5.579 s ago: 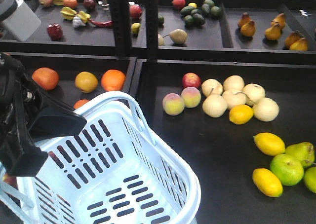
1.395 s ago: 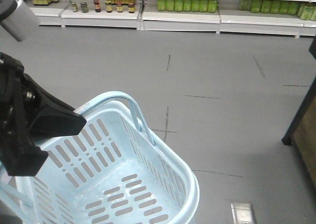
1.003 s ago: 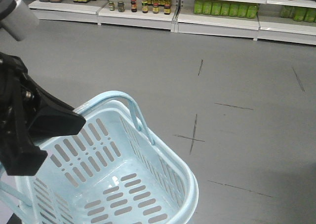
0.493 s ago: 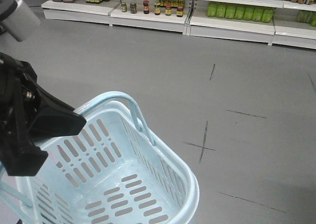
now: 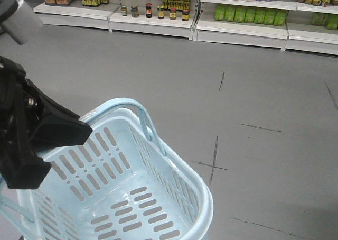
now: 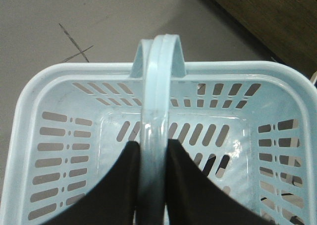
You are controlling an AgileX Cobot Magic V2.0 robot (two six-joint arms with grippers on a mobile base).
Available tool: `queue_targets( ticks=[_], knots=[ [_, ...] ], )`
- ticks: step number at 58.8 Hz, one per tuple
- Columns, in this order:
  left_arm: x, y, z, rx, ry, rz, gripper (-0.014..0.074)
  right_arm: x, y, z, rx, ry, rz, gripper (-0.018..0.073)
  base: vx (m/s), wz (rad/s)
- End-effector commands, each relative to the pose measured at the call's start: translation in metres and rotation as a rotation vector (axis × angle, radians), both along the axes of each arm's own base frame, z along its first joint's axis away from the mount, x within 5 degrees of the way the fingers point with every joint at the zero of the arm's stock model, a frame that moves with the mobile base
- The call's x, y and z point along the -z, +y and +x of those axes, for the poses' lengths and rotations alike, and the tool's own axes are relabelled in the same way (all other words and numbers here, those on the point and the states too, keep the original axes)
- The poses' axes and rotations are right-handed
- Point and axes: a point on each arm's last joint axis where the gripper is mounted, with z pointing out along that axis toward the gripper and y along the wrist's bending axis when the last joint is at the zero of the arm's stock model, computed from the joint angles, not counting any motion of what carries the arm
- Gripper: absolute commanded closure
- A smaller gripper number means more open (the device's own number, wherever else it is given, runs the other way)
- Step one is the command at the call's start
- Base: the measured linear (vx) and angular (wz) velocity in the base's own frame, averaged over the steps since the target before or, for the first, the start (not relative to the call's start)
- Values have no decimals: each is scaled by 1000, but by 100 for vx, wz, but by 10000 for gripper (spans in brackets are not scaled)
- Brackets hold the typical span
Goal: Pick three apples into basket with both arms
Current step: 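Turn the base across the store floor toward another fruit table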
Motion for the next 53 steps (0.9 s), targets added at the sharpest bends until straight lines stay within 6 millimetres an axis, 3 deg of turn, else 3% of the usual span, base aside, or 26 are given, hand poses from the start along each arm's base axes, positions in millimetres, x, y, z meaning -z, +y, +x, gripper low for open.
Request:
queue_targets(
  ticks=[1,53],
  knots=[
    [-17,0,-5,-8,-65,-95,602,-4,0,0,-2,-74,-11,567,17,-9],
    [-17,0,-5,-8,-65,-95,602,-3,0,0,-2,-73,-11,567,20,-9]
  ],
)
